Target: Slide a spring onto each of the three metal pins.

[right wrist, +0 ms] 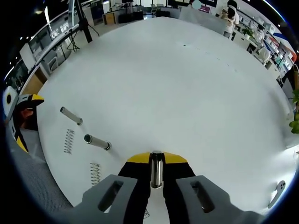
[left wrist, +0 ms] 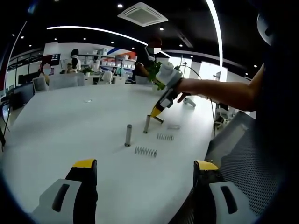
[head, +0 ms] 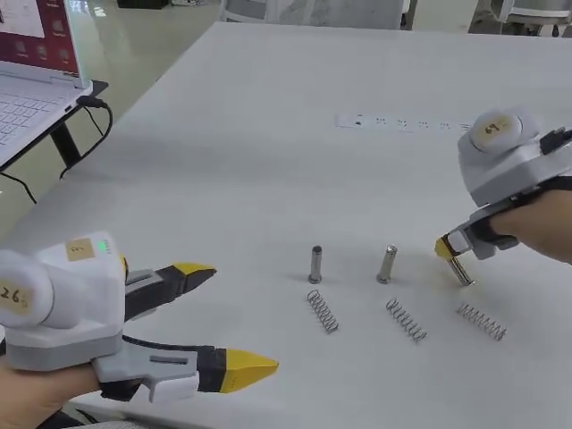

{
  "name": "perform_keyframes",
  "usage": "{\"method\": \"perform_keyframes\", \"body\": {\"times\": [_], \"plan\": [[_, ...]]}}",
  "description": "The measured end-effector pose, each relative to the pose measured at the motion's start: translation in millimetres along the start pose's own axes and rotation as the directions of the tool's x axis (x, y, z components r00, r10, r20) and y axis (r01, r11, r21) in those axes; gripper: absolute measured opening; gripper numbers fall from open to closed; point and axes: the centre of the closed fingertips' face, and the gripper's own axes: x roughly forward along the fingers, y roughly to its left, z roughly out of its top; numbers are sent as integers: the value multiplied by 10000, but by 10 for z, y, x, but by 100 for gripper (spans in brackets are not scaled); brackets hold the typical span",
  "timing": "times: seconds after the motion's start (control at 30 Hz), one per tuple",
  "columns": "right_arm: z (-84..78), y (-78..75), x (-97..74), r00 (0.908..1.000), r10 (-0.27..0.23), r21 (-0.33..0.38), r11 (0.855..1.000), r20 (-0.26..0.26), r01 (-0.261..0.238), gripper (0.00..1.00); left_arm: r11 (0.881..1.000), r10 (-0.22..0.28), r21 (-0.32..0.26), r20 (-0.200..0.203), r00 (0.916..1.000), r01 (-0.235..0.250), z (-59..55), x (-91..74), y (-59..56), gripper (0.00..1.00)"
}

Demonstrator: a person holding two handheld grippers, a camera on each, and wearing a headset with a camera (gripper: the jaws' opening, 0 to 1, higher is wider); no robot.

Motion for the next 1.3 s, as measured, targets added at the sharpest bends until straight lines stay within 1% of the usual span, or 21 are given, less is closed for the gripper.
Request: {"method": "perform_keyframes", "body": {"times": [0.1, 0.23, 0.3, 0.47, 0.8, 1.17, 1.3], "plan": [[7, 4, -69, 9998, -72, 46, 10000, 163, 71, 5, 10000, -30, 6, -6, 10000, 30, -1, 4, -3, 81], [40, -7, -114, 9995, -81, 104, 9999, 315, 78, 5, 10000, -59, 23, -23, 10000, 59, -2, 4, -9, 81], [46, -23, -107, 9994, -89, 125, 9999, 344, 85, 5, 10000, -61, 28, -25, 10000, 61, -2, 4, -9, 81], [75, -10, -168, 9985, -131, 115, 9999, 529, 125, 5, 10000, -85, 44, -40, 10000, 86, -3, 6, -7, 81], [32, 10, -211, 9979, -177, 112, 9998, 623, 170, 5, 9999, -91, 84, -40, 10000, 91, 2, 3, -3, 81], [-18, 6, -265, 9974, -228, -189, 9995, 684, 242, 6, 9999, -113, 88, -75, 9999, 114, -2, 3, 0, 81], [-43, 23, -287, 9975, -224, -399, 9989, 664, 251, 6, 9999, -114, 95, -87, 9999, 115, -4, 3, 0, 81]]}}
